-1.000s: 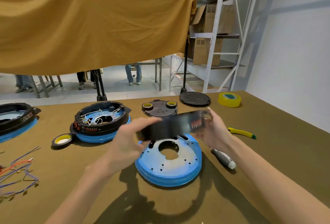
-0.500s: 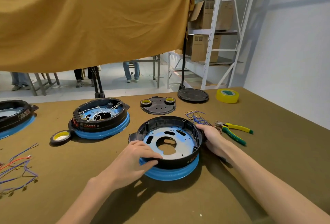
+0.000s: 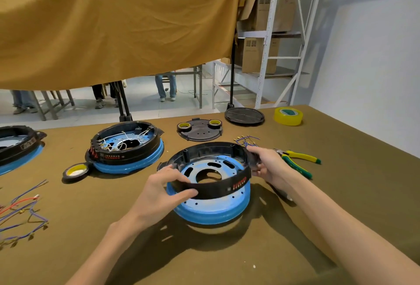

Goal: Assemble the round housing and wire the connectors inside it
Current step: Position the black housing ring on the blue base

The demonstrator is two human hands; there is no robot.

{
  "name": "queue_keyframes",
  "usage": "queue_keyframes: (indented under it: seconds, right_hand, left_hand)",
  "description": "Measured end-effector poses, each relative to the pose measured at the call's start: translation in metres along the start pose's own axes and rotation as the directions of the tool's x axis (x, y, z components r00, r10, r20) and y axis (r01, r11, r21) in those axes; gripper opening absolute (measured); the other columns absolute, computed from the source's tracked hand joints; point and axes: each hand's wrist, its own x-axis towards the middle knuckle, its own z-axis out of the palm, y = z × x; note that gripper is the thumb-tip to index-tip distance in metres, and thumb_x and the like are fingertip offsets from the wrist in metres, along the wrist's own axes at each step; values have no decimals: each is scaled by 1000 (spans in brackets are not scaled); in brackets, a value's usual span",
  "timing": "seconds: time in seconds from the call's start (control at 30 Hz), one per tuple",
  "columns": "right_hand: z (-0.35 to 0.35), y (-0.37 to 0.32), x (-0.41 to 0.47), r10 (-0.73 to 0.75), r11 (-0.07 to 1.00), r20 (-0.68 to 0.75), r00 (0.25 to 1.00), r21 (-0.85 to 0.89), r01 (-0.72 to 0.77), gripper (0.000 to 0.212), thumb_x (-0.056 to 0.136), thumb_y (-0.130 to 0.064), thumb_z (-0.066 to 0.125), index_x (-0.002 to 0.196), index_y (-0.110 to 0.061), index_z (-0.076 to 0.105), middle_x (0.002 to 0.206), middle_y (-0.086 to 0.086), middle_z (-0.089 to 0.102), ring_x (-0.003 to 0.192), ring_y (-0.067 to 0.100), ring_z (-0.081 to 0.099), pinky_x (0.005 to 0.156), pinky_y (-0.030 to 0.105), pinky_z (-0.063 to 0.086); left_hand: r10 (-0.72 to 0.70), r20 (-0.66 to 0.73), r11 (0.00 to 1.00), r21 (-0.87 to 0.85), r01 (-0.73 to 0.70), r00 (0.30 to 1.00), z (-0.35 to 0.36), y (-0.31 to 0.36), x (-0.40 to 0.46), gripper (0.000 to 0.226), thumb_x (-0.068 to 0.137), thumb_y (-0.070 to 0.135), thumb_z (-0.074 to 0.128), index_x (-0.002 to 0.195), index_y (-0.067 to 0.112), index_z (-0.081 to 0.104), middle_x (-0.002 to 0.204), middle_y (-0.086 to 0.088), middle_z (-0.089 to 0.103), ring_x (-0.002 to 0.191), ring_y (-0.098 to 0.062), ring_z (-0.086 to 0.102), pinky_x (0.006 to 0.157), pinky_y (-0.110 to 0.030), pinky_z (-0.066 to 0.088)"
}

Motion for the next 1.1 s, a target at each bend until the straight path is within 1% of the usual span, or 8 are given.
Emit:
queue_keyframes:
  seconds: [0.13,0.3,0.47,0.6,0.77,0.93,1.03,1.1]
  right_hand:
    - [5,-14,-4,-65,996,18,998,68,64,43,95,-55,62,99,-13,67,81,7,66,69,17,54,61,29,46]
    - [8,-15,-5,-63,994,58,996,90,58,50,94,-59,58,99,-9,62,78,8,66,67,19,54,57,30,47]
    - [6,-14,-9,-245,968,113,963,83,236,67,88,-73,42,116,-18,69,110,4,75,107,21,67,81,33,47]
    - [7,-18,-19,-403,910,263,876,215,354,56,99,-71,29,114,-44,76,117,-5,75,116,11,67,108,38,39]
    - [3,-24,-26,-425,905,232,875,84,417,71,82,-75,60,106,-9,54,73,-1,57,63,15,51,56,27,45]
    - [16,-10,-13,-191,952,107,976,-220,211,46,101,-55,54,97,-10,48,72,6,49,50,14,52,47,29,42]
    - [25,1,-1,-136,905,-65,989,-413,97,54,98,-62,51,74,-13,51,68,8,46,60,20,51,65,36,42]
    - [30,5,5,-204,829,-121,971,-549,106,63,95,-69,50,59,-18,39,58,1,43,65,23,50,81,42,38]
  left_hand:
    - [-96,-116,978,-193,72,989,-16,20,11,17,75,40,79,92,40,77,88,12,75,95,-9,67,78,-13,52]
    - [-141,-159,944,-317,85,977,-23,30,19,17,74,32,79,86,44,78,80,9,73,80,-4,65,68,-14,53]
    - [-245,-138,874,-459,157,960,-25,31,21,17,80,33,76,96,33,80,88,-3,76,83,-10,68,69,-19,55]
    - [-409,-46,597,-769,229,911,-21,39,28,31,74,42,76,100,26,81,97,-5,78,84,-14,72,70,-26,59]
    - [-735,157,293,-803,519,659,-20,34,44,42,86,55,68,92,14,76,67,1,62,63,-15,58,62,-32,48]
    - [-777,48,482,-596,642,628,1,10,53,56,102,60,42,105,11,68,96,-3,72,90,-20,63,84,-40,50]
    - [-706,-29,688,-265,675,708,14,-10,45,46,100,59,49,92,14,56,87,-1,56,86,-18,54,79,-36,39]
    - [-705,-44,694,-244,677,707,21,-23,39,44,102,53,50,91,11,56,88,-12,54,82,-22,53,71,-35,37]
